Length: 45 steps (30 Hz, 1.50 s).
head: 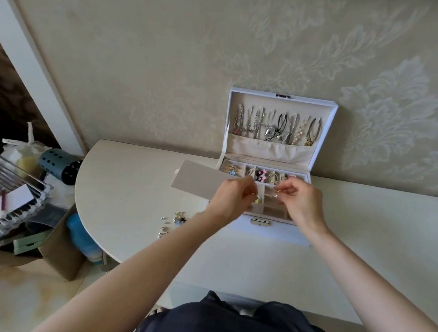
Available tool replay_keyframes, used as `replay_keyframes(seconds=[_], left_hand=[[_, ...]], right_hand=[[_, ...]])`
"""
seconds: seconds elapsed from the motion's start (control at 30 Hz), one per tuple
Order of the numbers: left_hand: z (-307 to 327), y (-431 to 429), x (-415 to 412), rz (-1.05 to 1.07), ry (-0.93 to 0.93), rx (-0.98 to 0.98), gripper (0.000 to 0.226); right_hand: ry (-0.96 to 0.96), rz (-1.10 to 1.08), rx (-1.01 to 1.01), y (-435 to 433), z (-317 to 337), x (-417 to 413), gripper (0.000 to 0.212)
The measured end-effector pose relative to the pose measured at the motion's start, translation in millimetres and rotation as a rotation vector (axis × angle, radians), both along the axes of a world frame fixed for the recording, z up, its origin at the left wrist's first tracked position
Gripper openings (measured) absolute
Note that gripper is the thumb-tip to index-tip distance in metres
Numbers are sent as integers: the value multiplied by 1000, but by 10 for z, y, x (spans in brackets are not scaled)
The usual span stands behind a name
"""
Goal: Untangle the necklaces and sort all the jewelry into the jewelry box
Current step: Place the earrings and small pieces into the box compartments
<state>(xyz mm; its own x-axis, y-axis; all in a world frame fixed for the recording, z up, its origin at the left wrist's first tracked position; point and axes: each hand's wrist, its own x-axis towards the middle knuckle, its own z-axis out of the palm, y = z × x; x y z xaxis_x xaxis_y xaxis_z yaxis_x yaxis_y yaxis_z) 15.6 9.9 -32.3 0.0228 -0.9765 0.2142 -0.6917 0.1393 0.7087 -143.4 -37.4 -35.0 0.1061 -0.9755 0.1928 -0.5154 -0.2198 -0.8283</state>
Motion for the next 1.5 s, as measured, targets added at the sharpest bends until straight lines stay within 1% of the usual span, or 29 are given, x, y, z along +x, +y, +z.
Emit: replay_keyframes(seconds=[0.03,0.13,0.17,0.23,0.33,0.43,0.53,0.6,0.7,0.77,0.87,0.93,1.0,1.07,1.13,1.2,1.23,1.33,1.37,1.5], left_hand=[[28,-93,-69,-3,-20,38,4],[46,-333,-215,42,-230,99,11],[30,-395,-244,47,-269,106,15],[-14,-486,-287,62,-287,139,18],[-89,-548,-320,87,-262,203,15],[-151,-555,-326,89,-228,214,13],[-179,-546,-324,86,-226,197,12],[-186,-538,-329,88,-233,179,10],[-191,-530,-331,102,-223,143,2],[-193,-530,-328,115,-189,126,9],[-164,-492,-298,127,-158,96,8],[-144,-390,-228,140,-134,35,6],[-152,-206,-106,155,-120,-78,8],[-224,28,55,170,-84,-216,10],[-332,286,242,205,-42,-291,20],[-456,530,446,258,-33,-305,30],[-503,644,548,279,-38,-293,30],[-598,939,811,346,-46,-239,11],[-623,1017,877,381,-49,-229,10],[-729,1242,1048,463,-81,-153,24]], right_hand=[[44,-23,-2,-54,3,-50,21],[180,-45,34,-145,-9,-141,15],[245,-40,53,-152,-4,-150,13],[359,-13,87,-158,13,-146,11],[404,25,104,-166,43,-118,11],[469,22,98,-172,29,-93,16],[482,0,76,-177,-7,-89,20],[476,-7,62,-181,-28,-91,17],[491,-15,38,-191,-54,-81,18],[491,-22,14,-195,-66,-77,16],[455,-39,-43,-150,-36,-65,11],[402,-26,-96,-60,21,-29,7],[342,32,-154,83,83,43,4],[268,149,-177,246,105,136,3],[238,283,-172,394,65,242,5],[284,410,-145,498,-25,361,7],[323,477,-127,536,-74,422,8],[424,626,-87,596,-175,607,14],[444,648,-75,604,-193,666,15],[486,699,-61,646,-210,898,19]])
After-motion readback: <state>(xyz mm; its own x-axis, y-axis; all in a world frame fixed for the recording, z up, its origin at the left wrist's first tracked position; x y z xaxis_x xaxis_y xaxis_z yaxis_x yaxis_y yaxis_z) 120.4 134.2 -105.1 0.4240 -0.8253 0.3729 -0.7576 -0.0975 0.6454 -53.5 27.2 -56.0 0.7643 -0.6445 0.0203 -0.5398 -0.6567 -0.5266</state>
